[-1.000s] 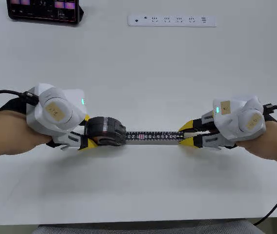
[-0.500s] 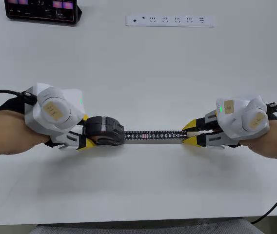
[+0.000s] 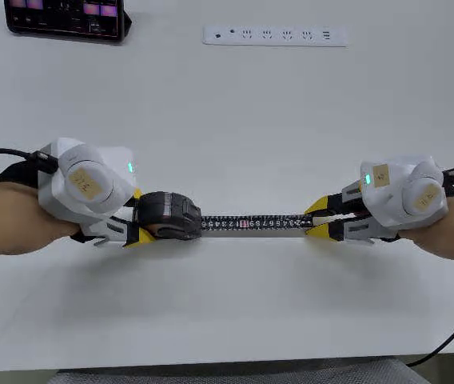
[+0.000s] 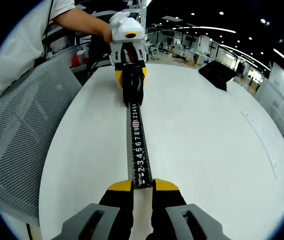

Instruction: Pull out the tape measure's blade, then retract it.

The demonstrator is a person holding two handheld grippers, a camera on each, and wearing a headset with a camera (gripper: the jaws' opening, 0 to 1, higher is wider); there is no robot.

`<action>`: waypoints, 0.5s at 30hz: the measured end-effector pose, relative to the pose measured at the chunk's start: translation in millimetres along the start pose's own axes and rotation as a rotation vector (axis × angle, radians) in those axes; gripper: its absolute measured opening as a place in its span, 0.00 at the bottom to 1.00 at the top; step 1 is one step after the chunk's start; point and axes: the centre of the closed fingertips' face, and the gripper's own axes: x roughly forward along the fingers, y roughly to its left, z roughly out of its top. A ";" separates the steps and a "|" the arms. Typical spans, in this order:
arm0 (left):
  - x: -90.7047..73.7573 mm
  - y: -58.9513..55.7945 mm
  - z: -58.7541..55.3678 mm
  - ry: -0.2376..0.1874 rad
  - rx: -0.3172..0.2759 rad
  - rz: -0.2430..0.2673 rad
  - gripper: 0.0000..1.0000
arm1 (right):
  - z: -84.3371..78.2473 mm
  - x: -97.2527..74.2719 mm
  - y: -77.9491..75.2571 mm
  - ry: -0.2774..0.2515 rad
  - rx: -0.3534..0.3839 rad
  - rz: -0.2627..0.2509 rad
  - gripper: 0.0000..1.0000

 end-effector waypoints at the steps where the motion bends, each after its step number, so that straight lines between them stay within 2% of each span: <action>1: 0.0 -0.1 0.1 0.000 0.000 0.000 0.26 | -0.3 -0.4 0.1 0.001 -0.001 0.000 0.09; 15: 0.0 -0.3 0.2 0.000 0.000 -0.001 0.25 | -6.5 -8.1 -0.4 0.019 0.001 -0.006 0.09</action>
